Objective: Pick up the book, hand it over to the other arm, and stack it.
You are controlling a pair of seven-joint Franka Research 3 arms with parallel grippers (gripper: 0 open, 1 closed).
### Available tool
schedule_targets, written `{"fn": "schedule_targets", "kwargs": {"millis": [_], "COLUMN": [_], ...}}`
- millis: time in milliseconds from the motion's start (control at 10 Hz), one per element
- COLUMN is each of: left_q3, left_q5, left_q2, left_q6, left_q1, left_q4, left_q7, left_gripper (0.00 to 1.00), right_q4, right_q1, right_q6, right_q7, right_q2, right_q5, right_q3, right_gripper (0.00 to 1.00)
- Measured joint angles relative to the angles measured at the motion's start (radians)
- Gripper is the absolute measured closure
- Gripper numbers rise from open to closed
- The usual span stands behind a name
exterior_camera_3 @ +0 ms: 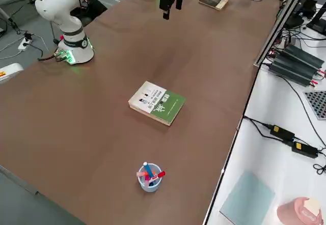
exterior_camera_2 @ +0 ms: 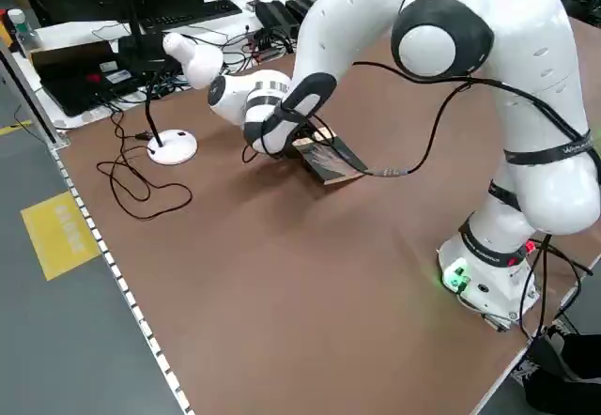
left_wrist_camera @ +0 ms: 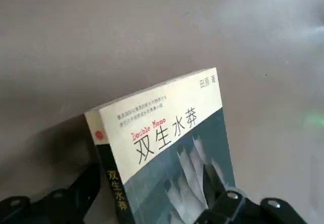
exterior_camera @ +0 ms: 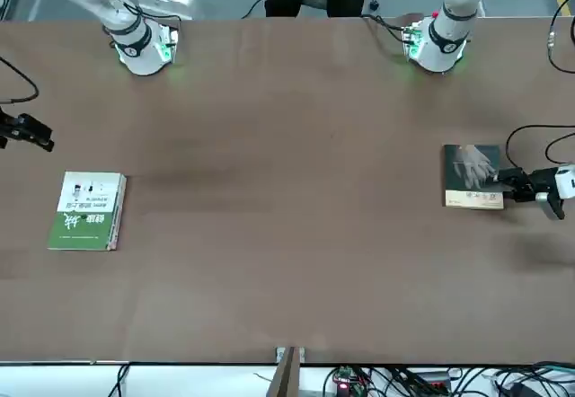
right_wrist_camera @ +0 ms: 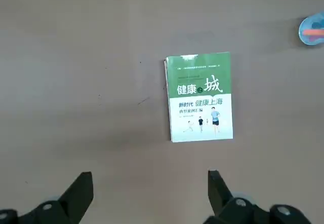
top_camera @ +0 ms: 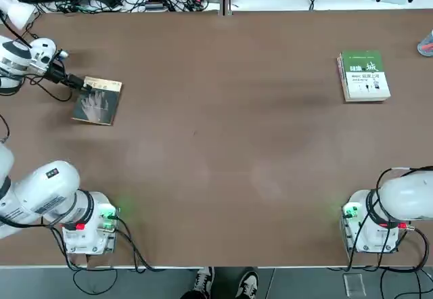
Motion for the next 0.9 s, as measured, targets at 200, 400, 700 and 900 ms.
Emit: {"fn": "schedule_targets", "kwargs": {"millis": [200, 400, 700, 900], "left_q3": [-0.001, -0.003, -0.004, -0.004], "left_q5": [0.000, 0.000, 0.000, 0.000], "left_q2": [0.003, 0.003, 0.003, 0.003], "left_q6": [0.000, 0.000, 0.000, 0.000], "left_q1": [0.000, 0.000, 0.000, 0.000], "left_q4": [0.002, 0.005, 0.006, 0.007], "left_q7": [0.000, 0.000, 0.000, 0.000], "left_gripper": [0.13, 0.14, 0.24, 0.31], "right_q4": [0.000, 0.000, 0.000, 0.000], "right_q1": [0.000, 0.000, 0.000, 0.000], "right_q6": [0.000, 0.000, 0.000, 0.000], "right_q7": [0.000, 0.000, 0.000, 0.000], "right_q2": [0.000, 0.000, 0.000, 0.000], "right_q5": [0.000, 0.000, 0.000, 0.000], "right_q3": [0.000, 0.000, 0.000, 0.000], "right_gripper": [0.00, 0.00, 0.00, 0.00]}}
